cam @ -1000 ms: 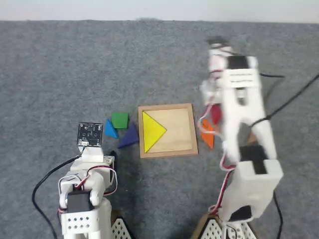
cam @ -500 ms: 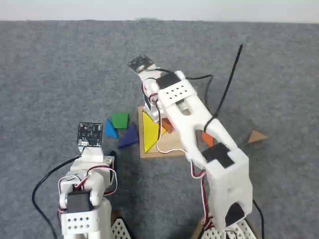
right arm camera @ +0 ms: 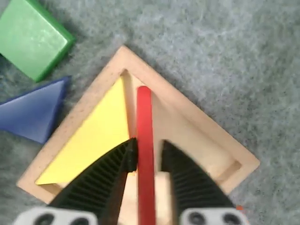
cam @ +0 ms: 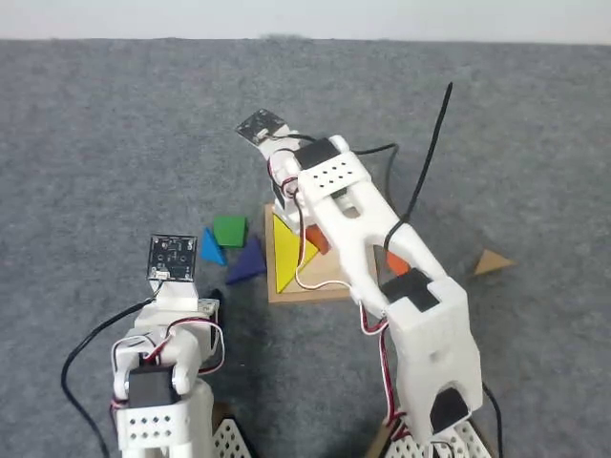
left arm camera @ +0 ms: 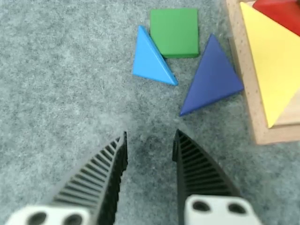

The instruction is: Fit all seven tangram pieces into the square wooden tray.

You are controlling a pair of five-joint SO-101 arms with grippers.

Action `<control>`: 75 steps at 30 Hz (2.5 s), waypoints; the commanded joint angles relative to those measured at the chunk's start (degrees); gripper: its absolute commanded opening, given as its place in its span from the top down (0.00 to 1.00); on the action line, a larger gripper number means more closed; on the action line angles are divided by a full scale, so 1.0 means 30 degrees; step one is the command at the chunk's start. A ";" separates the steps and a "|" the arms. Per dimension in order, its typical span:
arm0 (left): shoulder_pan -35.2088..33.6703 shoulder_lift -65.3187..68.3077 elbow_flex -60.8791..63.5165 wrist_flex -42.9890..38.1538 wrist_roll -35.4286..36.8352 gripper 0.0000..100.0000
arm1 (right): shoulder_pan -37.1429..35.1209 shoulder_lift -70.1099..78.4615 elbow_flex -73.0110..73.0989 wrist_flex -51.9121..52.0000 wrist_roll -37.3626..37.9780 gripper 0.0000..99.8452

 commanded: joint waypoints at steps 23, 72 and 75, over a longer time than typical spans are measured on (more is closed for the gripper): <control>0.0117 -0.0205 -0.0220 0.0000 -0.0176 0.85 | 0.3209 0.0894 -0.0352 0.0103 -0.0088 0.85; 0.0117 -0.0205 -0.0220 0.0000 -0.0176 0.85 | 0.0484 -0.2418 0.5392 -0.4293 -0.0967 0.85; 0.0117 -0.0205 -0.0220 0.0000 -0.0176 0.85 | 0.0894 -0.3443 0.5392 -0.3853 -0.1377 0.85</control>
